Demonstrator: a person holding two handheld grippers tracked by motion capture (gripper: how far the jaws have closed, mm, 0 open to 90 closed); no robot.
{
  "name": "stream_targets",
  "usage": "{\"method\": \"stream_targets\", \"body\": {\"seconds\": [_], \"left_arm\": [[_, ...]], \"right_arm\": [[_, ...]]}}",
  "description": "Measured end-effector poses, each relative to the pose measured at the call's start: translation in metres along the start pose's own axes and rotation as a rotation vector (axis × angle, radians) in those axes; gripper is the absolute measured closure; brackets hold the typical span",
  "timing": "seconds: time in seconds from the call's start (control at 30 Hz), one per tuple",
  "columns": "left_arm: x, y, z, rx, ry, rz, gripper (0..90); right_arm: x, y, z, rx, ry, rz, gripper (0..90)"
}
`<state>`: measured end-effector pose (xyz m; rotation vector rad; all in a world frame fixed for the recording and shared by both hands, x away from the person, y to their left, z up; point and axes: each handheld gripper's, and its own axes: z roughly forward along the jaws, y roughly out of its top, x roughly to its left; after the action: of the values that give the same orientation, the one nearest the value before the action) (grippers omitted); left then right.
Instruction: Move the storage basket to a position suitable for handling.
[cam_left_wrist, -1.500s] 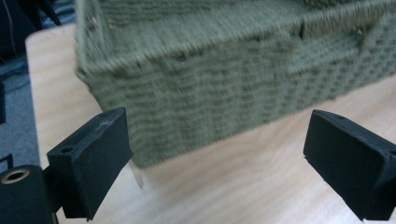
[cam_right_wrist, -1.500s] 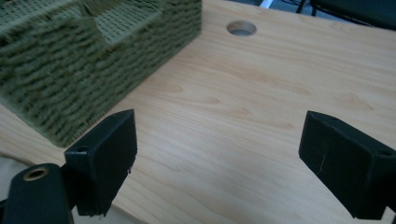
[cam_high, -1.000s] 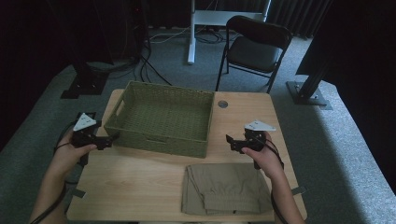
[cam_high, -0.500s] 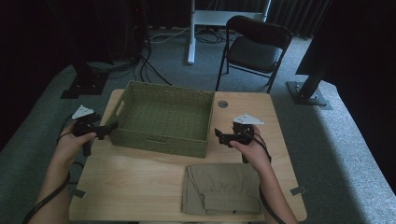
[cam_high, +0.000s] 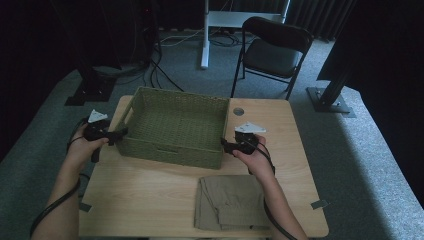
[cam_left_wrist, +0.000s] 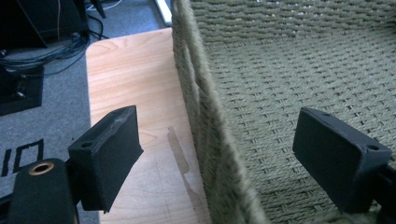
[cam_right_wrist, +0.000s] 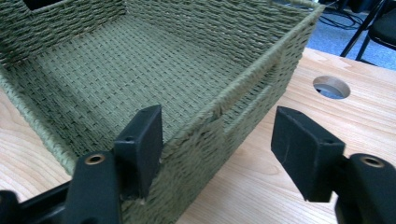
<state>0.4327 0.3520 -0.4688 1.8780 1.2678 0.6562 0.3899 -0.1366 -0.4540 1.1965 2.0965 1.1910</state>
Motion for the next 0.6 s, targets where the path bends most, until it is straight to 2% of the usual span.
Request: {"method": "stream_targets", "body": {"seconds": [0.07, 0.17, 0.2, 0.23, 0.27, 0.3, 0.33, 0.43, 0.47, 0.53, 0.57, 0.6], "left_arm": [[-0.001, 0.000, 0.002, 0.002, -0.015, -0.015, 16.4], [-0.003, -0.001, 0.004, 0.009, -0.034, -0.045, 22.7], [-0.002, -0.001, 0.006, 0.021, -0.059, -0.078, 24.9], [0.000, -0.002, 0.008, 0.031, -0.100, -0.119, 26.0], [0.000, -0.003, 0.009, 0.035, -0.124, -0.154, 26.9], [0.000, -0.003, 0.009, 0.035, -0.124, -0.154, 31.1], [-0.002, -0.004, 0.011, 0.036, -0.147, -0.198, 36.3], [-0.003, -0.003, 0.010, 0.031, -0.131, -0.181, 36.7], [-0.005, -0.003, 0.010, 0.030, -0.117, -0.177, 38.0], [-0.007, -0.002, 0.011, 0.022, -0.070, -0.136, 41.4], [-0.007, -0.001, 0.011, 0.022, -0.049, -0.117, 48.8], [-0.008, 0.000, 0.011, 0.027, -0.044, -0.108, 49.2]], "right_arm": [[0.002, 0.000, 0.002, 0.001, 0.002, 0.003, 34.9], [0.007, -0.002, 0.007, 0.007, 0.009, 0.006, 37.8], [0.009, -0.003, 0.008, 0.012, 0.005, 0.000, 41.9], [0.010, -0.003, 0.009, 0.023, 0.011, 0.011, 44.0], [0.011, -0.004, 0.009, 0.026, 0.019, 0.023, 46.1], [0.012, -0.003, 0.009, 0.027, 0.019, 0.026, 47.3], [0.012, -0.003, 0.009, 0.032, 0.021, 0.033, 49.8], [0.014, -0.003, 0.009, 0.036, 0.020, 0.031, 52.8], [0.015, -0.003, 0.009, 0.037, 0.025, 0.034, 56.3], [0.016, -0.002, 0.009, 0.037, 0.025, 0.037, 58.1], [0.017, -0.002, 0.009, 0.040, 0.023, 0.036, 60.5], [0.018, -0.002, 0.009, 0.041, 0.026, 0.037, 61.8]]}}
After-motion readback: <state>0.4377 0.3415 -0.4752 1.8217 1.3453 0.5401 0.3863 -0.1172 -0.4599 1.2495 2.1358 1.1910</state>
